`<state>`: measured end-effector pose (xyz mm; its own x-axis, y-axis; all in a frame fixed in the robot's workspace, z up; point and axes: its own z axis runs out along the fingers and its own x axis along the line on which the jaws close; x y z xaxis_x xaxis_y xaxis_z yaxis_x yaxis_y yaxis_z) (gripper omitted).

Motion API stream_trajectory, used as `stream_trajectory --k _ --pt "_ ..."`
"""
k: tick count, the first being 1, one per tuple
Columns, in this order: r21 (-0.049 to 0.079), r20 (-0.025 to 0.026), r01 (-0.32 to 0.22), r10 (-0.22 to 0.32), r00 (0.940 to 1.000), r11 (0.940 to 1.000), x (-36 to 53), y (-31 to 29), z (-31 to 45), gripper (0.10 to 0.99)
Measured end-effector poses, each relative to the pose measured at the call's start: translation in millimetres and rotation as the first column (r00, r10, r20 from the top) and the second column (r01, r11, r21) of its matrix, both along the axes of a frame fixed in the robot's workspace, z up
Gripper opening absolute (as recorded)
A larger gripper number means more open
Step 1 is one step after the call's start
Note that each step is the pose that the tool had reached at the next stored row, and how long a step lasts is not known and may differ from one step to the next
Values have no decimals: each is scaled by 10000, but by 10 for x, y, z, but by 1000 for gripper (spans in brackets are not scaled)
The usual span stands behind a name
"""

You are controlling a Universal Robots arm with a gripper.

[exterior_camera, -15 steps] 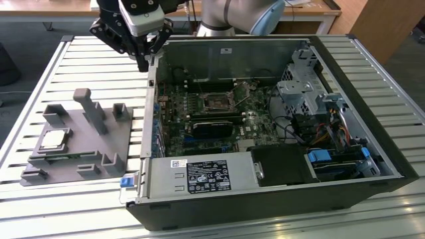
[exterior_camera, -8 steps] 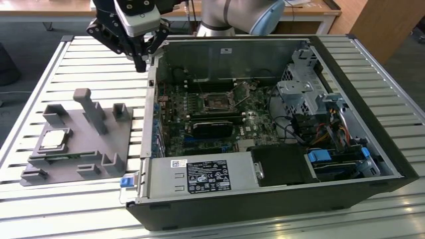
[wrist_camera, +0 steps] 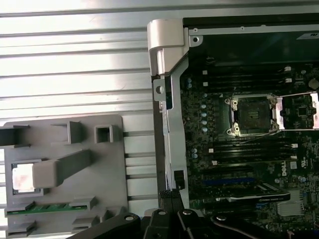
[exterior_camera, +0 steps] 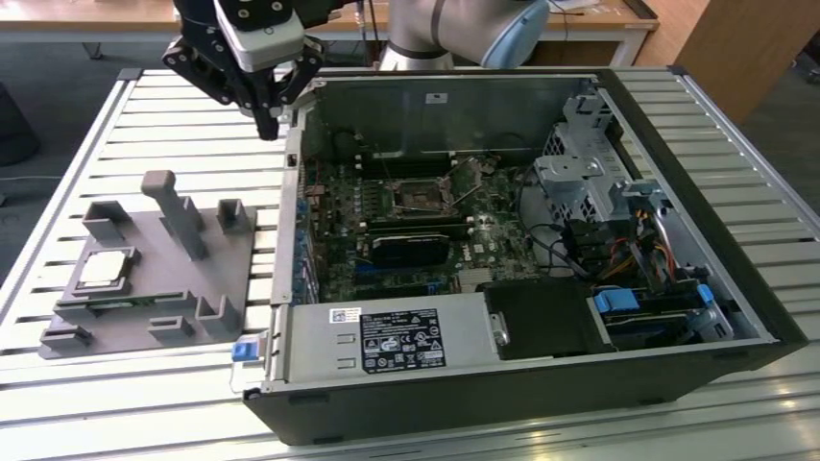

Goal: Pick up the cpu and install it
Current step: 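Reach for the cpu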

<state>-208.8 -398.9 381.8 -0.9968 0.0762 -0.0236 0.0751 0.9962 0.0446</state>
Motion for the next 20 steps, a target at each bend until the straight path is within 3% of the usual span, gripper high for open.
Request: stream_trajectory --k 20 --pt "0 0 0 0 10000 10000 -88 0 -13 106"
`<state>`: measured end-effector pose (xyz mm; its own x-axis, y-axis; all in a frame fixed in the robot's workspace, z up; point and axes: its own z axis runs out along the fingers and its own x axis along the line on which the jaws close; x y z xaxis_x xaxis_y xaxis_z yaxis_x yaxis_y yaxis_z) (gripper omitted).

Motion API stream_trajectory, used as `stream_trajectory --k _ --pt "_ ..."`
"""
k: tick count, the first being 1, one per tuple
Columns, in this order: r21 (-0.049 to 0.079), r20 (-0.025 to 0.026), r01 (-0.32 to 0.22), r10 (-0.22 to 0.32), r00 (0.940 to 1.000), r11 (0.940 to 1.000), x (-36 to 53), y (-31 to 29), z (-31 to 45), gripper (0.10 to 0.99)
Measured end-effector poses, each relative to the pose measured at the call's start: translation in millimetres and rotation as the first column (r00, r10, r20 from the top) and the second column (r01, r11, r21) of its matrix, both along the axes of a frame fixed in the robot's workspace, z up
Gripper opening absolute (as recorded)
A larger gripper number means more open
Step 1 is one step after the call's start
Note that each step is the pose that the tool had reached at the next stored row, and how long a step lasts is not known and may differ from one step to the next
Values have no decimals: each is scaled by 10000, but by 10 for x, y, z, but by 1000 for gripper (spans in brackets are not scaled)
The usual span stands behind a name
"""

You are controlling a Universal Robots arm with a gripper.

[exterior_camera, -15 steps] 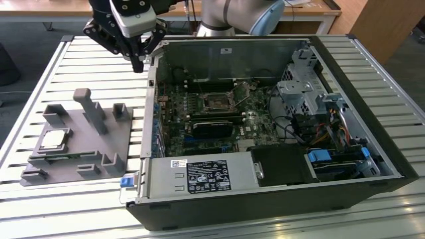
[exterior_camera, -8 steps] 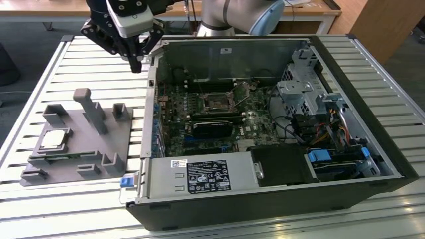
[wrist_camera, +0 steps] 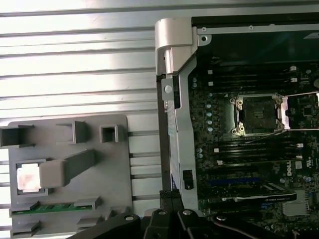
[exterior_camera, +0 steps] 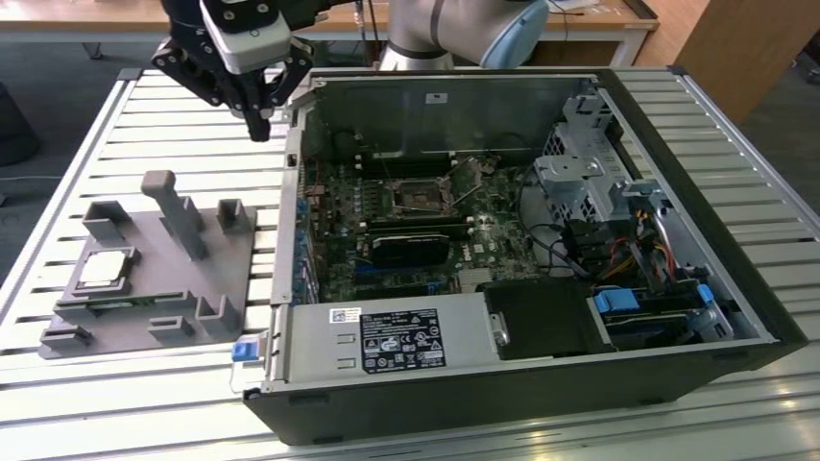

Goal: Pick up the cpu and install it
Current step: 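Reach for the cpu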

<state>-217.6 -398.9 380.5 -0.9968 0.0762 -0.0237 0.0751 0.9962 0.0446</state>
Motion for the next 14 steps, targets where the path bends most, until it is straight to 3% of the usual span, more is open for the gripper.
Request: stream_trajectory --k 14 --pt "0 0 0 0 10000 10000 -91 0 -12 106"
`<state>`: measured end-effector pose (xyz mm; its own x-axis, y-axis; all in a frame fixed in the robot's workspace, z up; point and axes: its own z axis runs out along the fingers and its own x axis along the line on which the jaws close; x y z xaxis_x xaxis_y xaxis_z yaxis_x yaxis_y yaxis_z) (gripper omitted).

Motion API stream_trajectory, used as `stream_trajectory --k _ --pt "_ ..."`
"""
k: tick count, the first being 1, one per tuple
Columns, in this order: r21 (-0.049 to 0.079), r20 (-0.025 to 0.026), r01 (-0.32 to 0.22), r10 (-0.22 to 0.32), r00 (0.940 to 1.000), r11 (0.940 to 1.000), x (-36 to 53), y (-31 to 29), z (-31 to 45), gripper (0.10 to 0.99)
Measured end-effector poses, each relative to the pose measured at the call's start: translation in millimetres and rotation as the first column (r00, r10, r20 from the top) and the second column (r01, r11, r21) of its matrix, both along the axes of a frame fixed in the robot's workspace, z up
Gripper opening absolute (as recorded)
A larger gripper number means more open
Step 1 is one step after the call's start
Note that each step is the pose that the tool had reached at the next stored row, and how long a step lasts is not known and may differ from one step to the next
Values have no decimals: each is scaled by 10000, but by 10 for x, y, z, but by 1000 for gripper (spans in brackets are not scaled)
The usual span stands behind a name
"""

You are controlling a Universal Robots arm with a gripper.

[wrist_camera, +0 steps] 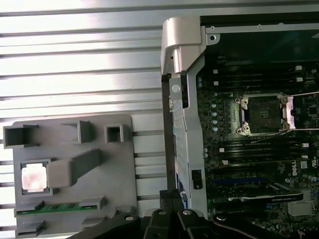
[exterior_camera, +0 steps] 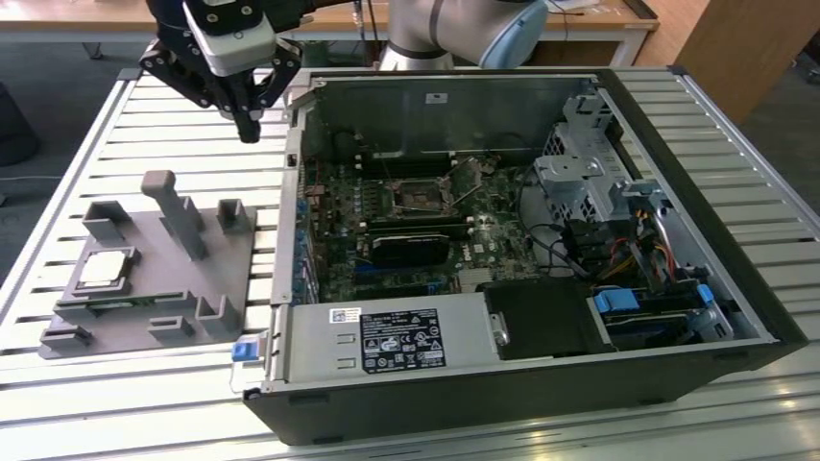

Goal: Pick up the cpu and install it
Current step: 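Reach for the cpu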

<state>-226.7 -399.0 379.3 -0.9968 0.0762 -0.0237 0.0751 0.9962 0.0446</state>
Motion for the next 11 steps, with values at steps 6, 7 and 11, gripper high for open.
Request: stream_trajectory --k 6,7,11 --pt "0 0 0 0 10000 10000 -26 0 -7 106" --pt "1 0 -1 1 10000 10000 -29 0 -8 106" --pt "0 0 0 0 10000 10000 -43 0 -12 106"
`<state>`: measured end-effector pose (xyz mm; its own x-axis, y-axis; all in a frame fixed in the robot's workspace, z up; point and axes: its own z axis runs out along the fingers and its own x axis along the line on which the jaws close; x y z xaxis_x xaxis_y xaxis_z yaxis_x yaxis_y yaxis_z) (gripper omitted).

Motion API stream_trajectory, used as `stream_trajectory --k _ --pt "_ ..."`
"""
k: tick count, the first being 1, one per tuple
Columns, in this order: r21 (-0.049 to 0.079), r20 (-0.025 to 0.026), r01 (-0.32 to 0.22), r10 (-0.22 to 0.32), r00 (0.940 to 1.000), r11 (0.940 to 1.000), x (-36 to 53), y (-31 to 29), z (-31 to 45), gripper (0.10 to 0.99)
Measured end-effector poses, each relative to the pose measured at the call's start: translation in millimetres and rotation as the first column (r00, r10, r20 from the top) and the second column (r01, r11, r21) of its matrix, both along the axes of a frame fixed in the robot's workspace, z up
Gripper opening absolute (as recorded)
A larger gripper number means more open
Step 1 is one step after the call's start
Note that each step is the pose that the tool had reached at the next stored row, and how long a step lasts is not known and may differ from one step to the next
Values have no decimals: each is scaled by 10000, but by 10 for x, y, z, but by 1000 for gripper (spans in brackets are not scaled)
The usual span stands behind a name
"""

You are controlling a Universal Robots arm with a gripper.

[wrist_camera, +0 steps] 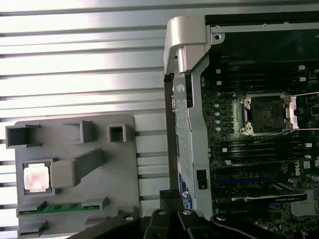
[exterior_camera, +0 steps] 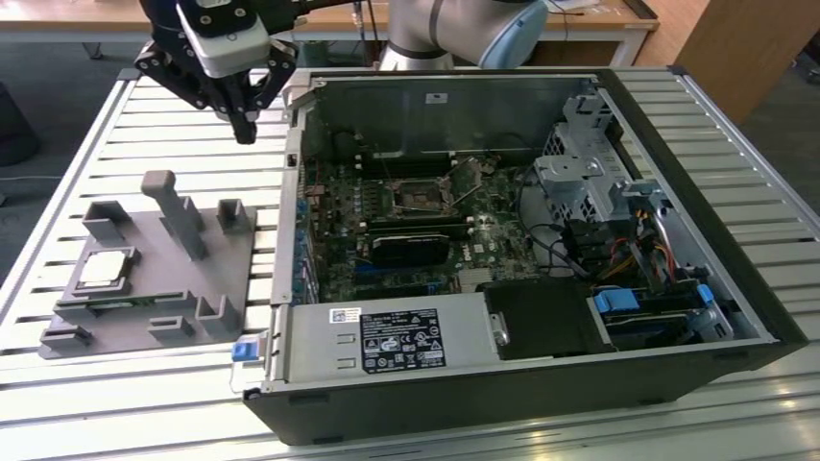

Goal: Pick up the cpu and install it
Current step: 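Reach for the cpu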

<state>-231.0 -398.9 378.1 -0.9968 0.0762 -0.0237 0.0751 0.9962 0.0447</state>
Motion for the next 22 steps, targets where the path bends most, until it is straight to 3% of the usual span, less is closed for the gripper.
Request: stream_trajectory --k 22 --pt "0 -1 0 0 10000 10000 -101 0 -19 106"
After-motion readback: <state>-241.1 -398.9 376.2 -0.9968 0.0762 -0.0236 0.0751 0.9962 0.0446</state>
